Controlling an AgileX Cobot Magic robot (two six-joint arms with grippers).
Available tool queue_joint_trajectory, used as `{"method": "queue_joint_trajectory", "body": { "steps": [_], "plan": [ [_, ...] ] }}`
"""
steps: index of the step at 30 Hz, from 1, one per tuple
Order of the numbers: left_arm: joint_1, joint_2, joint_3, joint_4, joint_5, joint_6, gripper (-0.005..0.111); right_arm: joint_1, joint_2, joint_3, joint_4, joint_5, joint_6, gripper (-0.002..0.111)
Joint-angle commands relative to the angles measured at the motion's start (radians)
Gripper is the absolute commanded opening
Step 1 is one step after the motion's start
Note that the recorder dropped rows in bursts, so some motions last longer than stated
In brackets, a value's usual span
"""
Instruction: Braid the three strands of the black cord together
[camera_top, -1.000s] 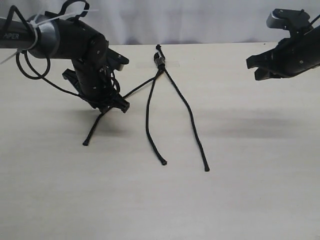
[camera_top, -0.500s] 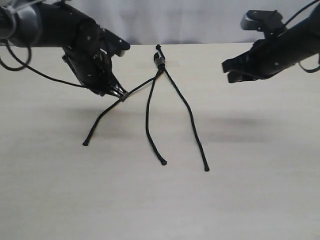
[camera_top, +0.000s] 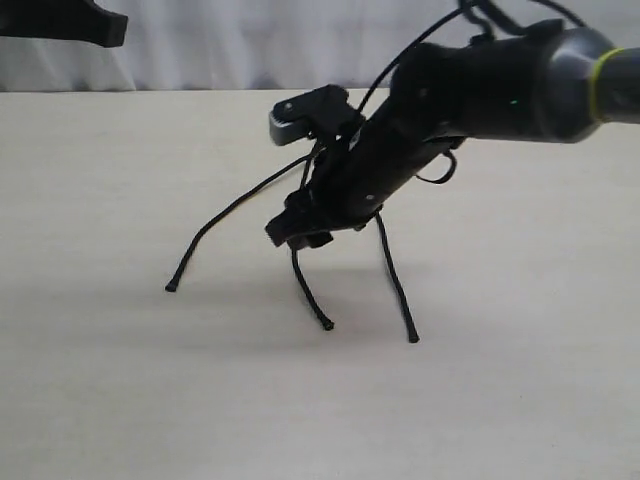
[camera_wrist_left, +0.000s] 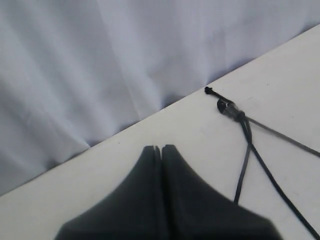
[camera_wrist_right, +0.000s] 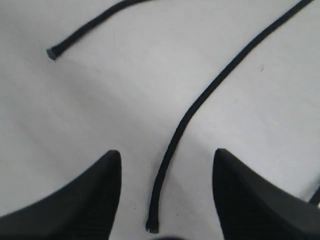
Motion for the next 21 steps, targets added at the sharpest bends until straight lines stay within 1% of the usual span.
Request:
{"method": "queue_joint_trajectory", "body": {
  "steps": [1,6,11,16,19,21],
  "plan": [
    [0.001,-0.030,0.021,-0.019,-0.031,-0.009,0.000,0.057,0.121,-0.097,-0.176,0.097,0.171,0.052],
    [0.001,-0.029,0.021,-0.019,-0.038,-0.009,0.000,0.075,0.207,-0.140,-0.207,0.119,0.186,0.048],
    [0.001,-0.027,0.021,-0.019,-0.042,-0.009,0.000,0.075,0.246,-0.140,-0.210,0.123,0.194,0.038],
    [0.001,-0.027,0.021,-0.019,-0.042,-0.011,0.000,0.075,0.259,-0.140,-0.233,0.123,0.192,0.019],
    [0.001,-0.027,0.021,-0.019,-0.042,-0.011,0.000,0.075,0.255,-0.140,-0.267,0.137,0.185,0.004],
    [0.001,-0.027,0.021,-0.019,-0.042,-0.011,0.000,0.075,0.233,-0.140,-0.304,0.154,0.185,0.004]
  ]
}}
